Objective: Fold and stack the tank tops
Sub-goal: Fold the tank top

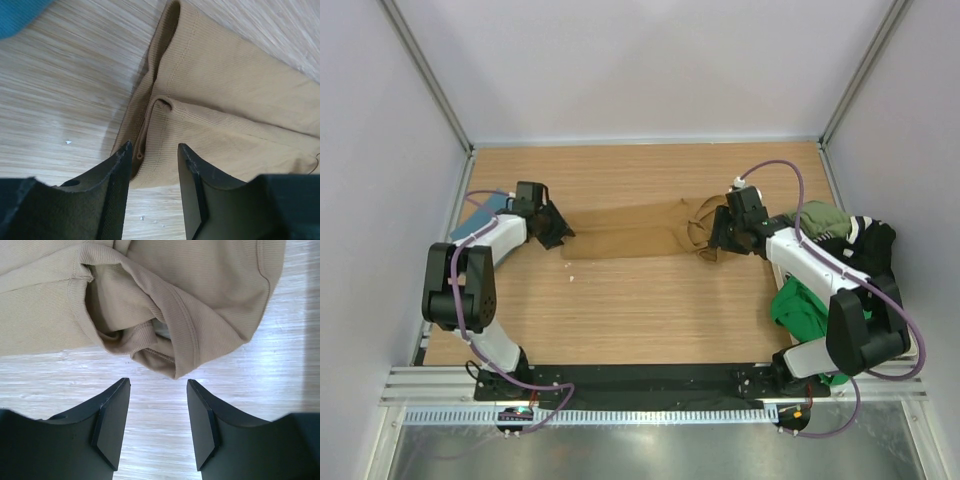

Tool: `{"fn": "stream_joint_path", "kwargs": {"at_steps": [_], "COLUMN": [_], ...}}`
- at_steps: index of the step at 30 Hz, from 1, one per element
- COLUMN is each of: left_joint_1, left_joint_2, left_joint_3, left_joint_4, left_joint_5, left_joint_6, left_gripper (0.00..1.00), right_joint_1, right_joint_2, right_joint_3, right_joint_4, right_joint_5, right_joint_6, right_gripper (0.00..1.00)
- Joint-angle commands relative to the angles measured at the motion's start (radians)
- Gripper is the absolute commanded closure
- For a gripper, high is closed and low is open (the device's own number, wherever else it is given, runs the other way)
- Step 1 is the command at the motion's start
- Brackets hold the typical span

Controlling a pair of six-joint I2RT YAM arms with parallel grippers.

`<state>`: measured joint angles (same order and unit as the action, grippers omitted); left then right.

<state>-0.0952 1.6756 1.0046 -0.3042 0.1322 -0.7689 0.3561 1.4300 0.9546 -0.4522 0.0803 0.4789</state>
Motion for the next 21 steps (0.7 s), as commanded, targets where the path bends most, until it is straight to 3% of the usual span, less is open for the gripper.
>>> {"fn": "stream_joint_path", "kwargs": {"at_steps": [1,4,10,15,18,21], "left_joint_1": [-0.003,-0.005,-0.005,-0.005,-0.005,-0.003], "left_joint_2": [0.045,0.084,0.111,0.136,0.164,0.202], "left_joint_3": [0.057,0.081,0.072,0.072,0.092,0.112], "left_joint_4": [0.02,0.007,-0.001,-0.004,-0.009,-0.026], "left_joint_5": [0.007,-0.005,-0.019,-0.016,-0.028,-0.048], "left_joint_6": [0.04,0.051,0.059,0.06,0.063,0.068], "left_gripper": [0.58,0.58,0.55,0.55,0.61,0.77], "right_joint_1": [-0.008,-0.011,-0.014,-0.014,-0.014,-0.016], "right_joint_2": [-0.068,-0.091,-0.17,-0.122,-0.063,-0.022], "right_joint_3": [-0.023,-0.068,-0.216,-0.257,-0.231,-0.221], "right_joint_4": [0.066,0.061,0.147,0.234,0.227,0.253], "right_joint_5": [-0.005,-0.002,0.007,-0.025,0.045,0.102], "right_joint_6": [0.032,0.041,0.165,0.208,0.208,0.233], "right_gripper": [0.45,0.44,0.29,0.27,0.27,0.27]}}
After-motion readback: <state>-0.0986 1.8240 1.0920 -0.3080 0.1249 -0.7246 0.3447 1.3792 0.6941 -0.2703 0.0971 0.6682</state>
